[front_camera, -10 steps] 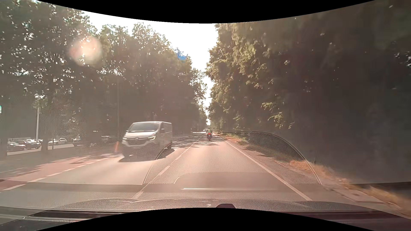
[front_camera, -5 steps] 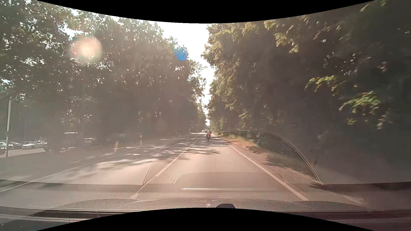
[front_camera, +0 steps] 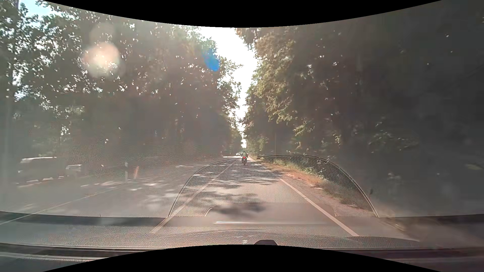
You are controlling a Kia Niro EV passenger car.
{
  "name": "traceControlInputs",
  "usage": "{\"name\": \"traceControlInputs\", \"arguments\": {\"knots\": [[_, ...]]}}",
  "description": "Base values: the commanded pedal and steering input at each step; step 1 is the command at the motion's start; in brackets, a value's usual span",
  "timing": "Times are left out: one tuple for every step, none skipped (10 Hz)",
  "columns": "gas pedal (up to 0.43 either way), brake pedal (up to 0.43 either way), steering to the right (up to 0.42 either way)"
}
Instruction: Follow the waypoints while adhering to traffic rules and regulations
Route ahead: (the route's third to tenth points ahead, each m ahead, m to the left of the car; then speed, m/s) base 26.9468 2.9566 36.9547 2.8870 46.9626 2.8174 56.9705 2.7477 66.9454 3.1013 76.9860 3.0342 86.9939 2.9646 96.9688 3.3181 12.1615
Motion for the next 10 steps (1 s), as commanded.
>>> {"name": "traceControlInputs", "arguments": {"knots": [[0.177,0.000,-0.009],[0.177,0.000,-0.019],[0.177,0.000,-0.017],[0.177,0.000,-0.005],[0.177,0.000,-0.004],[0.177,0.000,-0.004],[0.177,0.000,-0.004],[0.177,0.000,-0.004],[0.177,0.000,-0.004],[0.177,0.000,-0.004]]}}
